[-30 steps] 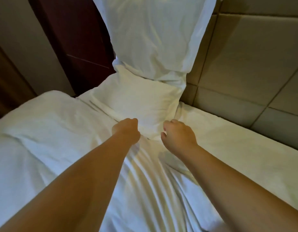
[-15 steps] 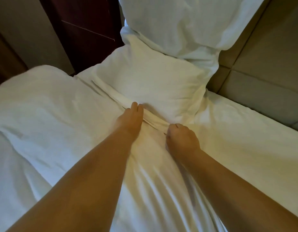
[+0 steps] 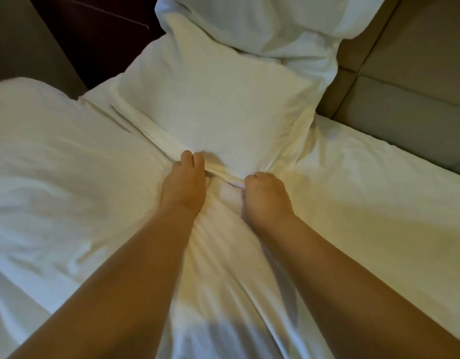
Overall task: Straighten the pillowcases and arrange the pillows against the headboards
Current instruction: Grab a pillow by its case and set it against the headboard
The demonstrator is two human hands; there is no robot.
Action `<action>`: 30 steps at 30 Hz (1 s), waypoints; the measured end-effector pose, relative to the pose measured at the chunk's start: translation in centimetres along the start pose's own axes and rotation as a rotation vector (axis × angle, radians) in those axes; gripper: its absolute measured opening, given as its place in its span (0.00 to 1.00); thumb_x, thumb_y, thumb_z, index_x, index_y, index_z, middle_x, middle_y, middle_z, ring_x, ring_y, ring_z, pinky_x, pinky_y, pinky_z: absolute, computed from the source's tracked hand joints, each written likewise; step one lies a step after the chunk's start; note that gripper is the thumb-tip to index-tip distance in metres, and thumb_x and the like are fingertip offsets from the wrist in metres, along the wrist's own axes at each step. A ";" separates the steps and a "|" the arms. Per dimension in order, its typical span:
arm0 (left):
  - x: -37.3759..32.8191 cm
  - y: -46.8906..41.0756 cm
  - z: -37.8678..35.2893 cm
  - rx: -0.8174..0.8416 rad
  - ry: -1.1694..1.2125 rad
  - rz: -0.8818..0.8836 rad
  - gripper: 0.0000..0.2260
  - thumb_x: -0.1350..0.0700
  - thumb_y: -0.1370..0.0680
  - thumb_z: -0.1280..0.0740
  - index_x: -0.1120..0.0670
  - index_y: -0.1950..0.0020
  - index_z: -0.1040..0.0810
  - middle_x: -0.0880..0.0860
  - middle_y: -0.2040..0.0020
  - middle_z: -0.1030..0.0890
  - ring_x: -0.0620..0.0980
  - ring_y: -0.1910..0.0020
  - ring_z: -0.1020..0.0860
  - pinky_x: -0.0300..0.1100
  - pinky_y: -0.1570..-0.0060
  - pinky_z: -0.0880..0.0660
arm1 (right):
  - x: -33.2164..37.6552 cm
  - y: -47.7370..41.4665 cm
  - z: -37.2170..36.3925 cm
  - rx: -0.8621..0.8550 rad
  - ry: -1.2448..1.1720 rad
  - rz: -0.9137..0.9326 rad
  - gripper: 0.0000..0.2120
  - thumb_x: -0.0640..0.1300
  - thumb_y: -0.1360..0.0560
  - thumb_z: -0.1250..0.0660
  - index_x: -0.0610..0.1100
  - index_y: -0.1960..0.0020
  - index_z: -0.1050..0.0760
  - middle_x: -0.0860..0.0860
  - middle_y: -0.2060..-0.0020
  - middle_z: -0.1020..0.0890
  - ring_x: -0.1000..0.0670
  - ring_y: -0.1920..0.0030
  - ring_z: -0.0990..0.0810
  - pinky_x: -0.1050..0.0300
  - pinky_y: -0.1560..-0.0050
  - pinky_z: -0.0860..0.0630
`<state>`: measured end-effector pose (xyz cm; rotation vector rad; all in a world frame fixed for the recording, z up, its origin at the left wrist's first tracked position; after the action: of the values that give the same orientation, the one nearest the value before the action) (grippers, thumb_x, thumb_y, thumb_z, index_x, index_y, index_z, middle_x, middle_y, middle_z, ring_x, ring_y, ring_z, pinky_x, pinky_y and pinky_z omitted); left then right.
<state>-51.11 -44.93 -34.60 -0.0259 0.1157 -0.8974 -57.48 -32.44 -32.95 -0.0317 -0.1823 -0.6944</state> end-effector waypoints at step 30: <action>-22.0 16.4 16.8 0.051 -0.026 -0.226 0.16 0.53 0.21 0.40 0.52 0.34 0.28 0.54 0.36 0.26 0.54 0.39 0.26 0.43 0.51 0.32 | -7.7 23.7 16.8 -0.113 0.070 -0.231 0.13 0.44 0.21 0.45 0.44 0.42 0.26 0.44 0.45 0.23 0.41 0.46 0.24 0.52 0.51 0.29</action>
<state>-50.09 -17.94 -17.14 -0.0035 0.0660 -1.1249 -50.73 -7.86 -17.00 -0.0952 -0.0796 -0.9346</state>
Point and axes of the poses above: each hand's wrist, its own y-axis away from the middle knuckle, its own z-axis out of the back of the hand, x = y × z, the point moved 8 cm from there along -y, towards the middle knuckle
